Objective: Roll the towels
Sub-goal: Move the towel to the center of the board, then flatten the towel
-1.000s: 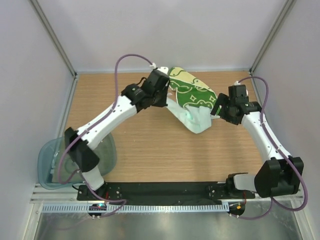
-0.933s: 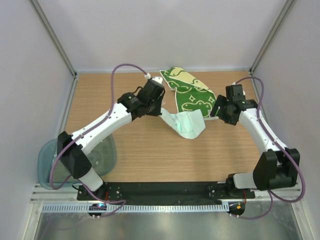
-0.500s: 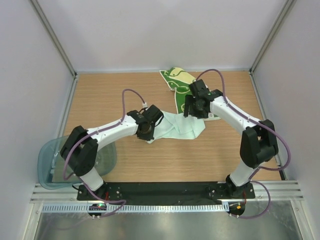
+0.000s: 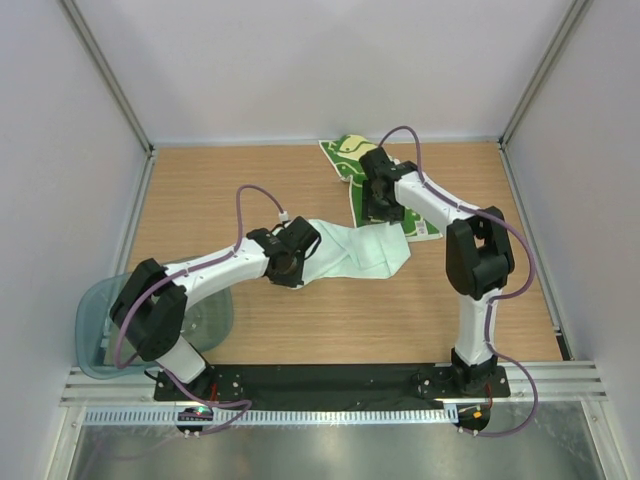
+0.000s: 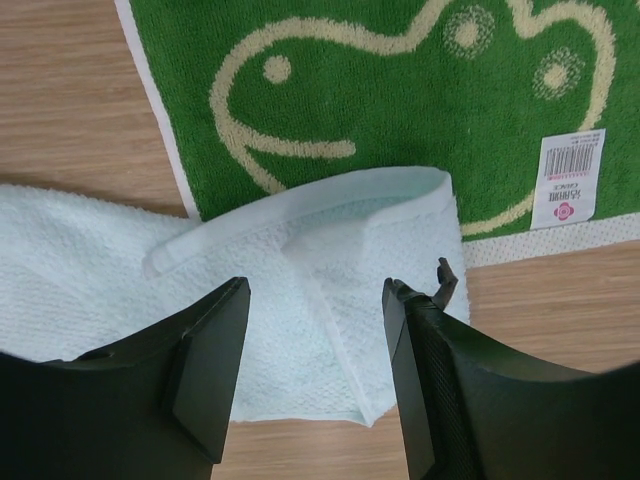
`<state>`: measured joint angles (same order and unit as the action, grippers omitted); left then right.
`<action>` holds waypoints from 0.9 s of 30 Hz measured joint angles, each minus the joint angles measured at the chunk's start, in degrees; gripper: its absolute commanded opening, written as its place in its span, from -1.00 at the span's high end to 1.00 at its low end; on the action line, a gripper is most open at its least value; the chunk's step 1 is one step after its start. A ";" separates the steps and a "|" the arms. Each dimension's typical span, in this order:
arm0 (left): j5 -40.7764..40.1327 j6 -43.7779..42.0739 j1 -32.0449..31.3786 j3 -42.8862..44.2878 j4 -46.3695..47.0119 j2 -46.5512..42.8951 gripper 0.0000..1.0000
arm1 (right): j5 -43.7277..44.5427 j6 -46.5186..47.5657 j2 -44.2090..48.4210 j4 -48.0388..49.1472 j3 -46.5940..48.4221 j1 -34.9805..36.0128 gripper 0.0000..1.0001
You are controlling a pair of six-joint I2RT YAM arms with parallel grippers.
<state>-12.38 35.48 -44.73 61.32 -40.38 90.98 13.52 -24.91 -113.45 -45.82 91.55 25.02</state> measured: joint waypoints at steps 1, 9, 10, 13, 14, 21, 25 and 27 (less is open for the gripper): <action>0.00 0.02 0.00 -0.11 0.04 0.00 0.99 | 0.31 0.20 -0.59 -0.07 0.79 0.00 -0.22; -0.04 0.00 0.00 -0.20 0.35 0.00 1.00 | 1.77 0.83 -4.46 -0.59 3.19 0.00 -0.02; -0.04 0.00 0.00 -0.20 0.35 0.00 1.00 | 1.99 0.85 -5.14 -0.72 3.45 0.00 -0.01; -0.04 -0.02 0.00 -0.20 0.39 0.00 1.00 | 2.58 0.87 -6.64 -0.90 3.72 0.00 0.03; -0.07 -0.04 0.00 -0.20 0.39 0.00 0.99 | 2.73 0.90 -6.88 -0.98 3.72 0.00 0.05; -0.26 -0.15 0.00 -0.20 0.50 0.02 1.00 | 3.87 1.22 -8.09 -1.36 4.90 0.00 0.43; -0.55 -0.17 0.00 -0.20 0.50 0.04 1.00 | 4.44 1.31 -8.11 -1.38 5.03 0.00 0.69; -0.63 -0.20 0.00 -0.20 0.52 0.15 0.99 | 4.72 1.46 -8.11 -1.42 5.05 0.00 0.88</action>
<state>-13.02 35.29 -44.73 61.12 -39.86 91.13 18.24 -23.44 -121.56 -47.24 96.60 25.02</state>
